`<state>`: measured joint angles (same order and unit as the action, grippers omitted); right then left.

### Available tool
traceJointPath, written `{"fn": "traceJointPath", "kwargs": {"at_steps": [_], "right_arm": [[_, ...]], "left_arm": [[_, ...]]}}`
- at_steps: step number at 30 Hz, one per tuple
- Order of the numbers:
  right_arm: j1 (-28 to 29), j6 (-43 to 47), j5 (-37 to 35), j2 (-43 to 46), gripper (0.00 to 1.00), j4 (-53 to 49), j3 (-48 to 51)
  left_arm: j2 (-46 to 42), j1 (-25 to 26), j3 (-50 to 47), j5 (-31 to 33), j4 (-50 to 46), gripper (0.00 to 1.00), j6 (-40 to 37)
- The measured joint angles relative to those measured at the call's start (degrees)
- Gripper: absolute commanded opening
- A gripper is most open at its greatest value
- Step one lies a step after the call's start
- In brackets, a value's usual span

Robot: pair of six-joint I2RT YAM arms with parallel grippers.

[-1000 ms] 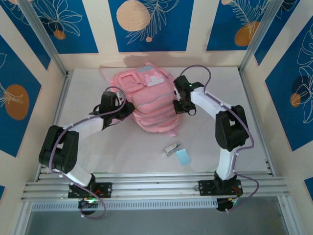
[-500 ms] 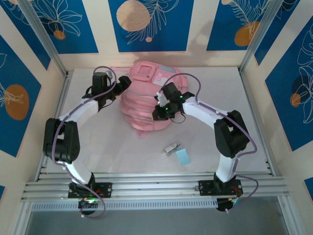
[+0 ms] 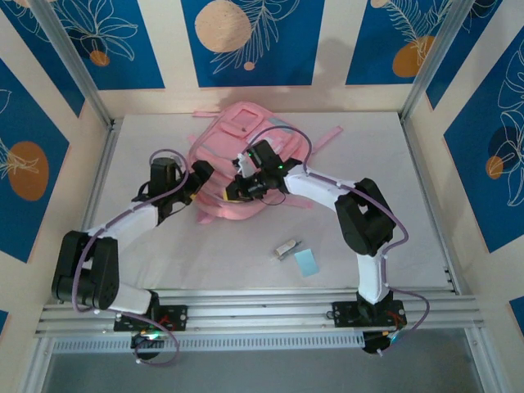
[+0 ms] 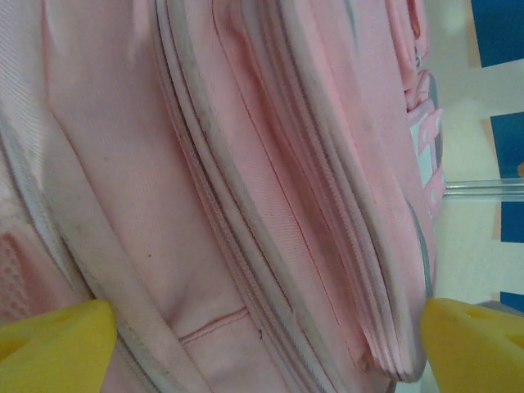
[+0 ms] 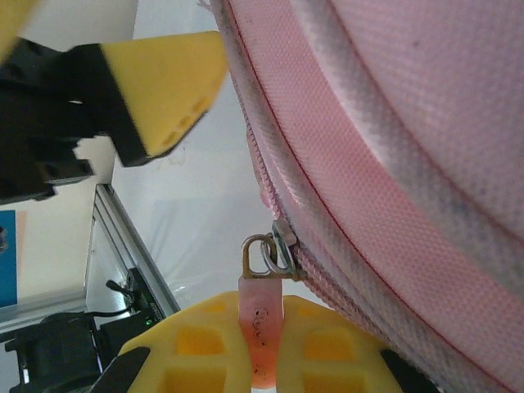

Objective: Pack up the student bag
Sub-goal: Zip the student bag at the center of the table.

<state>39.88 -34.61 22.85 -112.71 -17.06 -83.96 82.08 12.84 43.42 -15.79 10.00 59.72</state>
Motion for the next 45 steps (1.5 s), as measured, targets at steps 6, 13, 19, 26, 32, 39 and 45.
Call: {"fn": "traceJointPath", "kwargs": {"at_steps": [6, 13, 19, 26, 32, 39, 45], "right_arm": [[1.64, 2.14, -0.26, 0.76, 0.00, 0.26, 2.49], [1.79, 11.93, -6.99, 1.16, 0.00, -8.85, 2.84], [0.11, 23.04, -17.16, 1.16, 0.00, -23.08, -0.70], [-8.17, 27.41, -29.09, 1.16, 0.00, -30.75, -2.34], [-14.36, 25.35, -31.08, -1.14, 0.00, -34.69, -10.54], [-15.98, 22.51, -28.98, -2.58, 0.00, -34.03, -11.74], [-17.73, 21.51, -26.58, -2.69, 0.00, -32.11, -10.21]], "left_arm": [[5.51, 0.72, 0.13, -0.20, 4.87, 0.54, 2.71], [8.70, 1.25, 0.44, -0.94, 6.05, 0.00, 2.95], [8.07, 1.88, 1.01, -0.85, 4.13, 0.00, 1.16], [6.60, 2.64, 1.77, -1.77, 2.12, 0.00, -1.38], [5.55, 3.32, 3.67, -2.60, 2.03, 0.00, -1.92], [4.79, 3.48, 4.07, -2.60, 1.29, 0.00, -3.78], [4.66, 3.48, 4.07, -3.08, 0.70, 0.00, -4.83]]}}
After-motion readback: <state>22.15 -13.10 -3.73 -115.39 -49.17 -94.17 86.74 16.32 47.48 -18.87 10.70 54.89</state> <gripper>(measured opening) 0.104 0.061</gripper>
